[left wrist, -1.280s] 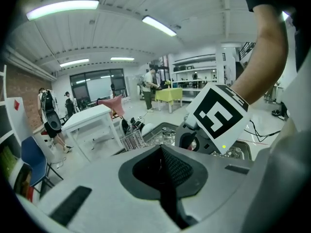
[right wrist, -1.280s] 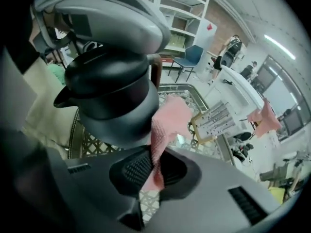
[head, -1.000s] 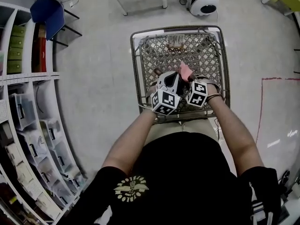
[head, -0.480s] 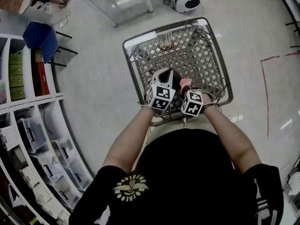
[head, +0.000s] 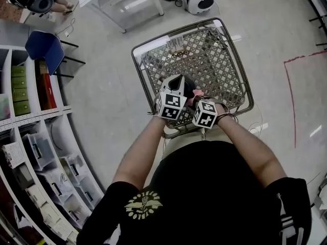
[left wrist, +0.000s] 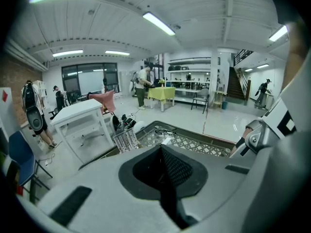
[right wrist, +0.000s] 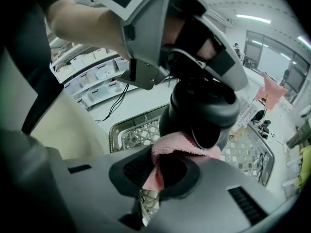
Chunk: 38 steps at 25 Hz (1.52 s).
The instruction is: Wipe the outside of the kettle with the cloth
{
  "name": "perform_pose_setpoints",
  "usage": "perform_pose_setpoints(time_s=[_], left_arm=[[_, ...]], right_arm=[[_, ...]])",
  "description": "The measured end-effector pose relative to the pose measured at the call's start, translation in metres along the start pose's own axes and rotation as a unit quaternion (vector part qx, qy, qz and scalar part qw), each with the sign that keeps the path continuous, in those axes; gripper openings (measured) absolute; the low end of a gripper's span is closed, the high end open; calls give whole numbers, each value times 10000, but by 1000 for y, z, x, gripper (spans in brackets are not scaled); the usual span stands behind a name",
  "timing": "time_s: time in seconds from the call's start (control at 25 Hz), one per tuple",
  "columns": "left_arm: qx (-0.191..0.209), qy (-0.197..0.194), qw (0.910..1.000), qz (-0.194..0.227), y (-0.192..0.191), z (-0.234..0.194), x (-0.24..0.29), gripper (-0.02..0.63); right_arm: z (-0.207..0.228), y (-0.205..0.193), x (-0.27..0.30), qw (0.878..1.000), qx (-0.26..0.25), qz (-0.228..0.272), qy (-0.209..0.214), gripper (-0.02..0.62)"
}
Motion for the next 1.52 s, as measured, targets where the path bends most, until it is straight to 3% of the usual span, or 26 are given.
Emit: perform_pose_setpoints(time_s=[0.36, 0.52, 0.76, 1.08, 1.2, 1.52], left_arm=[[-8, 245, 9997, -93, 2, 6, 9, 8], [-181, 369, 9989, -220, 1, 5, 16, 8], [-104, 710, 9972, -208, 5, 12, 26, 9], [-8, 793, 9968, -105, 2, 6, 10, 8], [-12, 797, 9968, -89, 0, 1, 1, 8], [-99, 548, 9984, -89, 0, -7, -11, 8]], right_arm=[[47, -31, -18, 9995, -177, -247, -116, 28], [67, -36, -15, 9946, -931, -447, 116, 28], [108, -39, -10, 9751, -2072, -735, 300, 28], [127, 2, 6, 9483, -3026, -905, 324, 28], [118, 11, 6, 9477, -3038, -912, 349, 28], [73, -16, 4, 9707, -2197, -897, 375, 28]])
Point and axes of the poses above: the fingertips, and each gripper's own axes: x forward along the fingers, z to its right, y out of its top, the point moved 8 cm from there along -x, backward along the fingers, and after that the axes turned 6 degrees about z, right-handed, at the moved point
